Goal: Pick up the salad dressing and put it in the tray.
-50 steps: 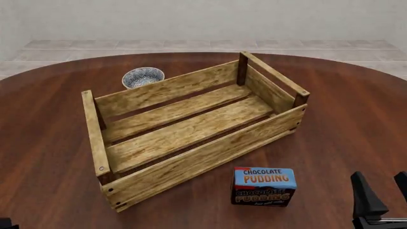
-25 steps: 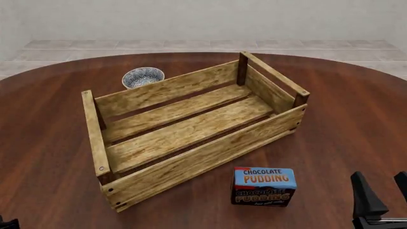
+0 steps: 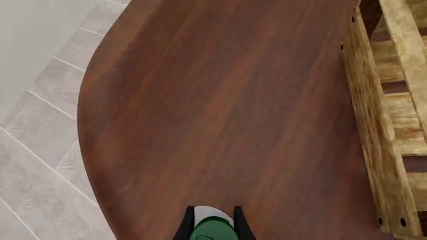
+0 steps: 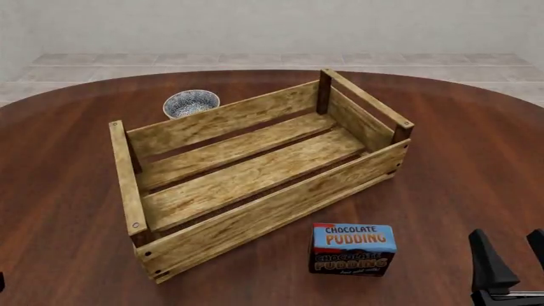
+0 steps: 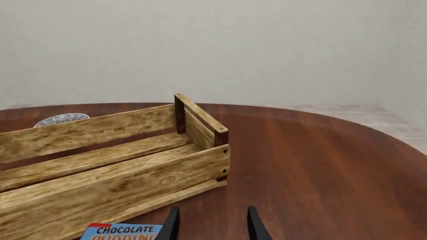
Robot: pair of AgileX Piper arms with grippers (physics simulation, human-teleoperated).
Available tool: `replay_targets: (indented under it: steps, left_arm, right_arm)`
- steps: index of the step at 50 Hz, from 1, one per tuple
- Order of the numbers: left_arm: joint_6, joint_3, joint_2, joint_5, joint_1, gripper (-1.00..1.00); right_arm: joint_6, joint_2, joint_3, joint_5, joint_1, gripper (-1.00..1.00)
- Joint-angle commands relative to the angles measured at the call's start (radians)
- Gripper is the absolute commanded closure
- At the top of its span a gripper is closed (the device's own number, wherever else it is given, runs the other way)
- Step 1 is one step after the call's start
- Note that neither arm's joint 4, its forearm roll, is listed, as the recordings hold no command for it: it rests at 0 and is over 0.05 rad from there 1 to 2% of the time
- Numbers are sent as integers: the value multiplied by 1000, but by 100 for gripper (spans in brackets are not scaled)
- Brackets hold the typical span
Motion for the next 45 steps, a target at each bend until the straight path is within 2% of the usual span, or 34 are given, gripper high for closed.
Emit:
replay_targets:
  steps: [1, 12, 17, 22, 25, 27, 38, 45]
  left_arm:
    - [-5, -119, -56, 102, -51, 100]
    - [-25, -198, -60, 138, -98, 100]
    - [-57, -243, -59, 146, -147, 100]
    - [-98, -330, -62, 182, -205, 100]
    - [-98, -330, -62, 182, -205, 100]
    - [-131, -391, -58, 200, -247, 100]
    - [-174, -470, -24, 192, -346, 100]
    - [-152, -525, 7, 179, -411, 100]
  right_arm:
    - [0, 0, 0, 0, 0, -100]
    - [0, 0, 0, 0, 0, -100]
    - [0, 0, 0, 0, 0, -100]
    - [0, 0, 0, 0, 0, -100]
    - [0, 0, 0, 0, 0, -100]
    - [0, 0, 0, 0, 0, -100]
    - [0, 0, 0, 0, 0, -100]
    - [0, 0, 0, 0, 0, -100]
